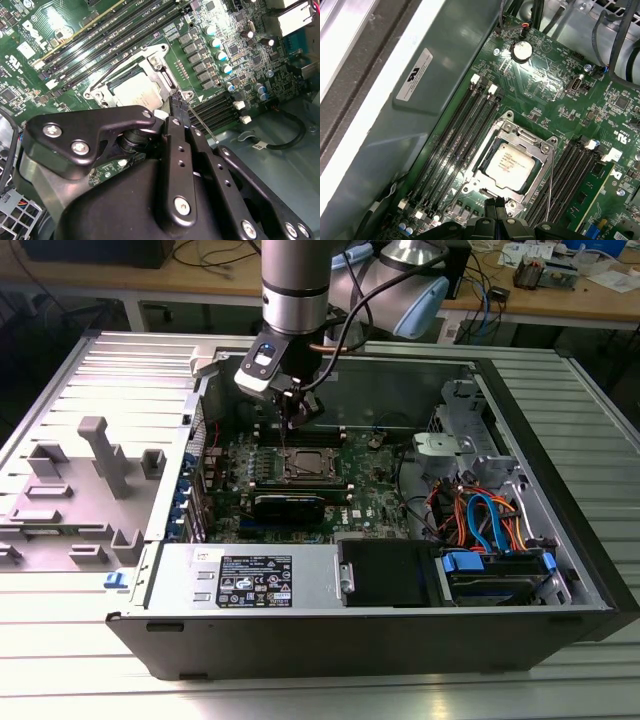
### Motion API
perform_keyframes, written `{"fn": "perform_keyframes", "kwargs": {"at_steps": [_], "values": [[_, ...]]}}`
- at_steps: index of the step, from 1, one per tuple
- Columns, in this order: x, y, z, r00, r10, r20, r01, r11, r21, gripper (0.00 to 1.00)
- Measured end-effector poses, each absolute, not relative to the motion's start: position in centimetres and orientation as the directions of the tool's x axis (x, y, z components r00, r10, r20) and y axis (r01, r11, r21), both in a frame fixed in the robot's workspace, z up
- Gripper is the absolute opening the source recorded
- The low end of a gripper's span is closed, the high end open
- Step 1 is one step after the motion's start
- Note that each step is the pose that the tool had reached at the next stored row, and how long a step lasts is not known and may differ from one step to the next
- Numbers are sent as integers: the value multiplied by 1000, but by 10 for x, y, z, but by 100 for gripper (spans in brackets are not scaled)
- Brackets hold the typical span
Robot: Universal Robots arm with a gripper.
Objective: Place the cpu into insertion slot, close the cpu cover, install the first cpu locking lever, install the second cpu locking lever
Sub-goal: 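Install the first cpu locking lever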
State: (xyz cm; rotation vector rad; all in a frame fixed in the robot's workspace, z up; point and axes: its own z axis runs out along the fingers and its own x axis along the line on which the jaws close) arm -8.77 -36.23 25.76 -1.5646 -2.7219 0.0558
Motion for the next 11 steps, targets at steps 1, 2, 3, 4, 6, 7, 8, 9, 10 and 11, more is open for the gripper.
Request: {"fn": "perform_keyframes", "kwargs": {"at_steps": [1,2,3,4,6,7,8,9,10,11], "values": [[-88,-362,258,-504,864,-16,864,503,-32,11],[-88,-362,258,-504,864,-16,864,503,-32,11],[-88,-362,258,-504,863,-16,863,504,-32,11],[-88,-362,258,-505,863,-16,863,505,-32,11],[-88,-362,258,-510,860,-16,860,509,-32,11],[-88,-362,258,-520,854,-16,854,520,-32,11],[-88,-362,258,-534,845,-16,845,533,-32,11],[-88,-362,258,-546,838,-16,838,545,-32,11],[-88,-362,258,-557,830,-16,830,557,-32,11],[-88,-362,258,-568,823,-16,823,567,-32,11]]}}
